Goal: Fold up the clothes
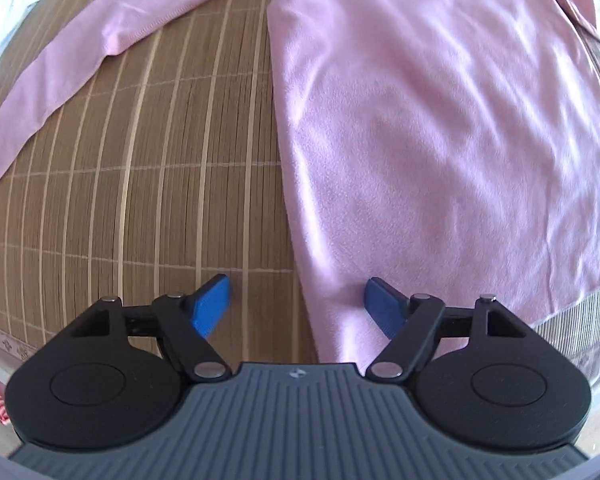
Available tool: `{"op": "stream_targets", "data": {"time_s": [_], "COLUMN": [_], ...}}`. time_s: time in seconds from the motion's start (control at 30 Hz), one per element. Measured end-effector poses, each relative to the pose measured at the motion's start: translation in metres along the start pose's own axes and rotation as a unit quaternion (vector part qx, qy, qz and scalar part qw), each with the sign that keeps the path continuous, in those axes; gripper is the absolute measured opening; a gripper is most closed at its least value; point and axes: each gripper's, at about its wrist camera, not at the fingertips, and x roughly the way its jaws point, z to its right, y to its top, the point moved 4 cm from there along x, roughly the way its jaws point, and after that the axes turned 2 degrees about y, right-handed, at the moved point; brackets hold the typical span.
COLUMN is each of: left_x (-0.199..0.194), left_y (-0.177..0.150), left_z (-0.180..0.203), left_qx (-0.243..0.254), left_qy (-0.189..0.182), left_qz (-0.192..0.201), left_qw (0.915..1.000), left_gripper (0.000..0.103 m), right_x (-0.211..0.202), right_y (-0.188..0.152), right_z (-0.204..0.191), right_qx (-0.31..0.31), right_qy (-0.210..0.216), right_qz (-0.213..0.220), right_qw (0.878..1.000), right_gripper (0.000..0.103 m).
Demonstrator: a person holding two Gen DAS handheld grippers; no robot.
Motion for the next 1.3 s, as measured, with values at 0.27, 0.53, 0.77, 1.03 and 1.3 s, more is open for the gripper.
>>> {"op": "stream_targets", "data": {"time_s": [0.27,0.53,0.77,1.03,1.3], "left_x": [-0.004,-0.01,-0.017,-0.043,-0.07], "left_y": [0.0,-0.017,-0.04,-0.033,0.02], "left_z": [0.012,-0.024,-0.052,-0.058,-0.045], "left_qx": [0.082,0.108,0.097,0.072,0.05], "left_qy": [0.0,0.001,0.01,-0.007,-0.004], "left_qz": [0.006,-0.041,-0.059,-0.059,-0.01], "left_qw": [0.9967,0.9934,0.9935,0.9957,0.9987], "left_gripper": [0.056,0.033,0.033,0.033,0.04], "right_x": [0.01,-0.014,-0.01,-0.022,-0.014], "right_y": [-0.015,-0.038,-0.082,-0.058,0.033], "right_z": [-0.011,-0.033,-0.052,-0.037,0.037], "right_qx": [-0.015,-0.013,0.0,0.038,0.106], "right_qy": [0.014,0.067,0.077,0.098,0.089], "right_qz": [-0.03,-0.075,-0.096,-0.055,0.061], "right_qw": [0.999,0.995,0.992,0.993,0.989], "right_gripper": [0.02,0.008,0.009,0.031,0.05]}}
